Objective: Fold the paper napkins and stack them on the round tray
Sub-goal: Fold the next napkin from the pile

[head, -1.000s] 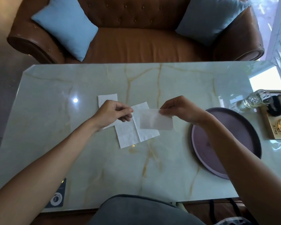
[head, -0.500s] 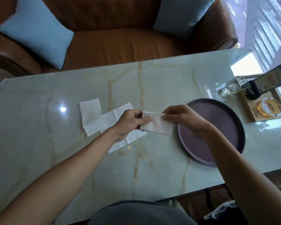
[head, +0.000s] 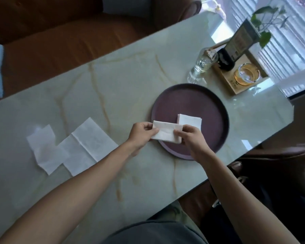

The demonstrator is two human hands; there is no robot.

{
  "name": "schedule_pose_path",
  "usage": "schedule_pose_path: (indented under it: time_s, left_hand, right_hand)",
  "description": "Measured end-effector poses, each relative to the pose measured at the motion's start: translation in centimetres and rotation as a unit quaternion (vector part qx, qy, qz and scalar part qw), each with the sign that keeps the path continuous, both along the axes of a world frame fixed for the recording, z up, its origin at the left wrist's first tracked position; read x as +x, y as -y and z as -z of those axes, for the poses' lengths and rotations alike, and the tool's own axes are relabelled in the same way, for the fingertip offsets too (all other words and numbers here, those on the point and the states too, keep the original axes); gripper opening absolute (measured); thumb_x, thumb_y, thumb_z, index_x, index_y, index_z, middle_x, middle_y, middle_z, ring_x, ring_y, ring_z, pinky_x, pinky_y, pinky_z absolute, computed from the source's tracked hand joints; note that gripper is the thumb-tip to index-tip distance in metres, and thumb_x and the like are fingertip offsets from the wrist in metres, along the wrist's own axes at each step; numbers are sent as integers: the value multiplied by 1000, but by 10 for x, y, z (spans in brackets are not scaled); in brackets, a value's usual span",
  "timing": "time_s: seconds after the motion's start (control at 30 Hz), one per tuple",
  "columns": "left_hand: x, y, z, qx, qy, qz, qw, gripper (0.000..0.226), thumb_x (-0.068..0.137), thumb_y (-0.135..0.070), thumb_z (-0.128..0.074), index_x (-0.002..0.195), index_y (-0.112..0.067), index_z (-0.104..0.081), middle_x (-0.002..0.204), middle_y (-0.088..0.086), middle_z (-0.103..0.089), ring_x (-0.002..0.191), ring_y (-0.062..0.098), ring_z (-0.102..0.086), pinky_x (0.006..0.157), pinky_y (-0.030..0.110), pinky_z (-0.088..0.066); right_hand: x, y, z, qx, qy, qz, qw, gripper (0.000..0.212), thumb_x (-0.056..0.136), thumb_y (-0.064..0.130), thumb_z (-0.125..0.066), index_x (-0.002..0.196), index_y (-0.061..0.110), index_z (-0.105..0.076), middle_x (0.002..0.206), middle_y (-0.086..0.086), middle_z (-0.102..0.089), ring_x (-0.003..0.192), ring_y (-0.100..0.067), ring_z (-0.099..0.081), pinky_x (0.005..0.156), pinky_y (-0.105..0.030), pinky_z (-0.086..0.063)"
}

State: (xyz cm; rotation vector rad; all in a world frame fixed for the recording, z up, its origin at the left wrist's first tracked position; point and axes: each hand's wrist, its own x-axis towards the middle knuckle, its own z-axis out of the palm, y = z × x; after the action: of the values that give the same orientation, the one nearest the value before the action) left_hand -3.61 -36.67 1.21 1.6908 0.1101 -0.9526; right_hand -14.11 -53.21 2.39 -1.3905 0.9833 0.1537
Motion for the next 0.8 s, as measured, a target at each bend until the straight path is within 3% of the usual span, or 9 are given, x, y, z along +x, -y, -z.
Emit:
schedule_pose_path:
  time_s: [0.07,0.13,0.23,0.4,0.5,0.53,0.8]
  left_hand:
    - [-2,30,13,27,32,2,999,11,91,1,-70,101,5,-74,93,14,-71,86,21,-62,85,45,-57]
    - [-5,57,25,48,60,16,997,11,90,-1,-71,96,7,-75,88,11,-69,82,19,-59,75,37,-52]
    - [-7,91,40,74,86,36,993,9,89,-2,-71,89,5,-76,81,6,-68,77,14,-56,70,29,-43]
    - [-3,121,64,144,109,56,982,13,85,-11,-75,97,-6,-78,89,6,-76,80,14,-66,76,27,-53]
    - [0,129,73,174,124,64,975,8,84,-16,-77,92,-14,-77,75,-9,-67,71,6,-62,57,3,-42]
    - [0,132,74,180,130,66,973,8,83,-17,-77,91,-15,-78,73,-11,-65,69,4,-61,54,2,-40]
    - [5,138,84,209,131,74,966,7,81,-19,-78,88,-17,-76,70,-15,-64,65,-1,-59,51,3,-38]
  right_hand:
    - [-2,19,10,-41,-10,47,998,11,88,7,-73,79,14,-74,68,9,-70,68,-12,-62,63,-29,-49]
    - [-5,37,21,-41,-18,105,993,1,86,10,-74,86,9,-74,79,-2,-72,73,-17,-62,68,-35,-48]
    - [-7,61,39,-57,-50,145,986,12,86,14,-73,92,3,-74,84,-7,-71,75,-19,-61,70,-36,-48]
    - [-10,88,65,-103,-93,128,982,11,87,15,-69,89,6,-74,79,-3,-69,71,-17,-57,66,-32,-47]
    - [-10,98,75,-123,-104,112,981,8,86,17,-67,86,13,-74,81,2,-72,71,-12,-61,65,-25,-46]
    - [-10,100,78,-127,-106,108,980,9,86,18,-66,86,14,-74,82,3,-72,72,-12,-61,65,-25,-46]
    - [-1,108,88,-192,-141,46,970,13,92,26,-62,94,17,-72,91,5,-73,85,-16,-67,78,-34,-54]
